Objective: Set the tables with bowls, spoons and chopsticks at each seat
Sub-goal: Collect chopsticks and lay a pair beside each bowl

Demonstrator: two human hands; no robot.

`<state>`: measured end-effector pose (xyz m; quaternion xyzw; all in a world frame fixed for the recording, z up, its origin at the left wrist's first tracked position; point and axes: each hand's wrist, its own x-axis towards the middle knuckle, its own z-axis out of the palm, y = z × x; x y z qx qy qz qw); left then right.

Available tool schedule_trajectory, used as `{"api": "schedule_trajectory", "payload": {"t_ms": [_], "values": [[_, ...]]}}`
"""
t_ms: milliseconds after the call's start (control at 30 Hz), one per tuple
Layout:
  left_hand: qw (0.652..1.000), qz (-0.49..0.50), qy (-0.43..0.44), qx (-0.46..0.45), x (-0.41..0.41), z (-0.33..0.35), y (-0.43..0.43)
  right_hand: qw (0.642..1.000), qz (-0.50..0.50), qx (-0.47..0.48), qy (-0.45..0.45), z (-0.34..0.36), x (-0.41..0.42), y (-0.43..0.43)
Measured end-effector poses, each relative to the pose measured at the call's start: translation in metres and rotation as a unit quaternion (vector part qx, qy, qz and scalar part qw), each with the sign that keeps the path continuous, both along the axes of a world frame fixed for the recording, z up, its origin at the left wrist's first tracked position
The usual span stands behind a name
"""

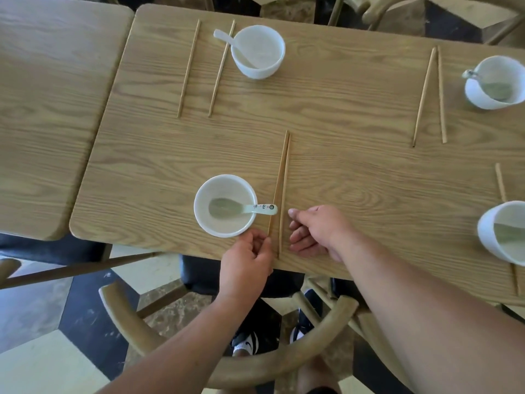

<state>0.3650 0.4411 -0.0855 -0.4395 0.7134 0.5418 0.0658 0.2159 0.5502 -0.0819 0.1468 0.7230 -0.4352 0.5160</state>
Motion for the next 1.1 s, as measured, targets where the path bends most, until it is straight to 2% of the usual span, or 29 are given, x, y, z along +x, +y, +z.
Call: {"api": "schedule_trajectory", "payload": {"t_ms": [300,500,667,833,1000,1100], "values": [[1.0,0.031,0.0,-0.005,0.003,-0.007,0.0,1.0,-0.007,0.024,-0.01,-0.004,-0.005,-0.003],[0.998,-0.022,-0.003,-0.058,0.005,-0.006,0.001,1.0,-0.004,0.029,-0.008,-0.002,-0.006,-0.003],[0.997,-0.03,-0.012,-0.067,0.011,-0.002,0.005,0.999,-0.001,0.033,-0.006,-0.002,-0.006,-0.003],[0.998,0.018,-0.02,-0.057,0.014,0.001,0.011,1.0,-0.003,0.03,-0.005,0.0,-0.005,-0.003],[0.992,0.125,0.007,0.01,0.007,0.001,0.009,1.0,-0.004,0.027,-0.005,0.001,-0.005,-0.004],[0.992,0.125,0.007,0.019,0.006,0.0,0.005,1.0,-0.003,0.027,-0.002,0.002,-0.005,-0.003]]}}
